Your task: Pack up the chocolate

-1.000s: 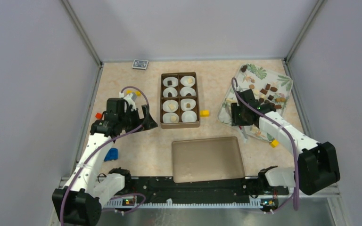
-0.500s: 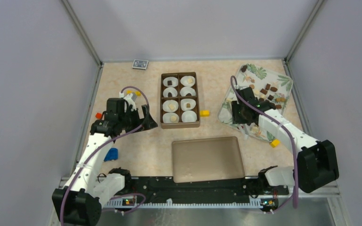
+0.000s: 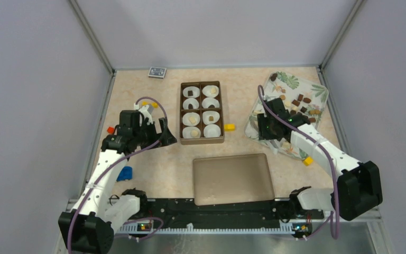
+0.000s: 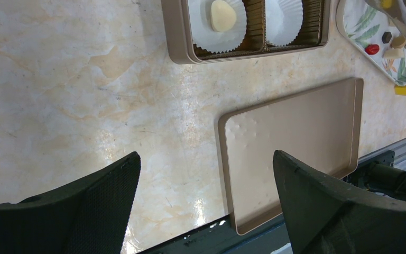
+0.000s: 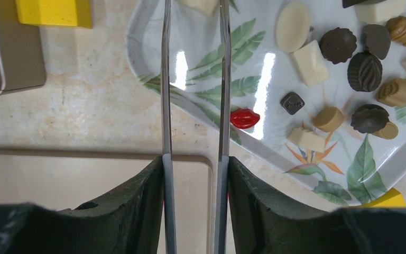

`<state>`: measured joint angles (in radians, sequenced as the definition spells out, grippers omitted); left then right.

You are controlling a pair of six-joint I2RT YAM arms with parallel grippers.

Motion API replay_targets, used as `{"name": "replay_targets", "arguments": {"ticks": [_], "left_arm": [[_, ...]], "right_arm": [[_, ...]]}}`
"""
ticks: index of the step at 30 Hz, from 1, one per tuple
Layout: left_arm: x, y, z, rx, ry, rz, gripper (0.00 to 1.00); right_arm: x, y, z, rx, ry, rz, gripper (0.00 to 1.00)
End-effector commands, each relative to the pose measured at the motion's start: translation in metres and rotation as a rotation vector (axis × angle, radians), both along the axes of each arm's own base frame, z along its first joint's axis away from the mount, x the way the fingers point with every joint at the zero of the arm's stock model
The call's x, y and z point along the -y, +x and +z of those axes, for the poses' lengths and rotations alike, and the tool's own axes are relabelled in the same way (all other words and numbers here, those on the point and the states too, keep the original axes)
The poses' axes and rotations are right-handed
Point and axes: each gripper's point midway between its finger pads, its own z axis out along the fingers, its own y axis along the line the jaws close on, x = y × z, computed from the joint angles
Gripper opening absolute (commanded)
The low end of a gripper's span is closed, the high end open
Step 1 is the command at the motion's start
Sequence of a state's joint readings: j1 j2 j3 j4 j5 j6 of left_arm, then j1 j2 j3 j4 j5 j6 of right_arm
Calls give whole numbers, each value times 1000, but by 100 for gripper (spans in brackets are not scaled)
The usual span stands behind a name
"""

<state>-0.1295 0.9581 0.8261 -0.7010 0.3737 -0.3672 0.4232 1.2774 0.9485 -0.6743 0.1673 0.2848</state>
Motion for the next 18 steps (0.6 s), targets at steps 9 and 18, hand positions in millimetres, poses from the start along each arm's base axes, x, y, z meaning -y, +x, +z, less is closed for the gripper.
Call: {"name": "replay_targets", "arguments": {"ticks": [9,18], "left_arm": [[2,8,3,38,-10,-10,99],[1,7,3,40,-9,-6,99]], "right_arm": [[-29,-2,32,83,27,34,44],[-23,2,23,62,-44,46,41]]}}
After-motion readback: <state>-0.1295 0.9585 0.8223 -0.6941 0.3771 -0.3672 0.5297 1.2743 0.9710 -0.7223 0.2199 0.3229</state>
